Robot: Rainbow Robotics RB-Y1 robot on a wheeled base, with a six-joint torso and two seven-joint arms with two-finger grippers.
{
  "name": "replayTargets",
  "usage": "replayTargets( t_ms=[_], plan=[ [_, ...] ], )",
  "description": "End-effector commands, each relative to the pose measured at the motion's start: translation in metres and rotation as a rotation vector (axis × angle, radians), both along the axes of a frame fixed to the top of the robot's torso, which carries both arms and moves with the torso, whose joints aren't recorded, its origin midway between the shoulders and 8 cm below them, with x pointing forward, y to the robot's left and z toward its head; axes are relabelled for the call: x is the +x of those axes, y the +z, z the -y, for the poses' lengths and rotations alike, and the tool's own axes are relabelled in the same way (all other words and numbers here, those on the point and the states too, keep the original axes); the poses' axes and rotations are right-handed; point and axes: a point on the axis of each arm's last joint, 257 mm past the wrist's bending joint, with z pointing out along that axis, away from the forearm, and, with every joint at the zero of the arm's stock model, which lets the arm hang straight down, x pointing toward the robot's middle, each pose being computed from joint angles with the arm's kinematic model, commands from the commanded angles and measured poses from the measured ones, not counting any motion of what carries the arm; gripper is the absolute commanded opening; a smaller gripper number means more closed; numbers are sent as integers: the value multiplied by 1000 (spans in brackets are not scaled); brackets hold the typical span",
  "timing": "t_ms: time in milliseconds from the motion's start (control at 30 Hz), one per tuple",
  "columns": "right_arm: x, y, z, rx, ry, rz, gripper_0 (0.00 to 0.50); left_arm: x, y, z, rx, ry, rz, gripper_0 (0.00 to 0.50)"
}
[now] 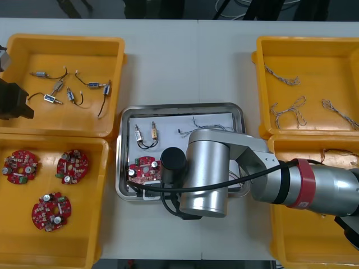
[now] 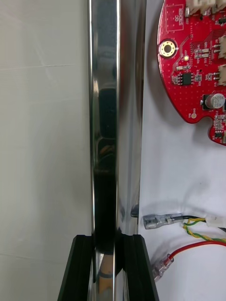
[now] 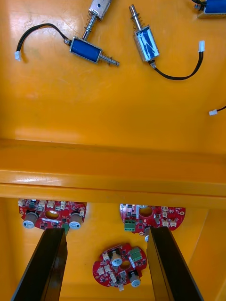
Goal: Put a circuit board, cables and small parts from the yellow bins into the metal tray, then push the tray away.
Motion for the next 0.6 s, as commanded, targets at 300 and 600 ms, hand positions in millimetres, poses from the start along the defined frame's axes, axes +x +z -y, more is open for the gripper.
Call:
replayTargets(
  t_ms=[300, 600],
  plan=[
    [46, 31, -13, 6, 24, 43, 35, -2, 6, -1, 34, -66, 26, 500],
    [74, 42, -9, -5, 5, 55, 35, -2, 6, -1, 34, -66, 26, 500]
  ],
)
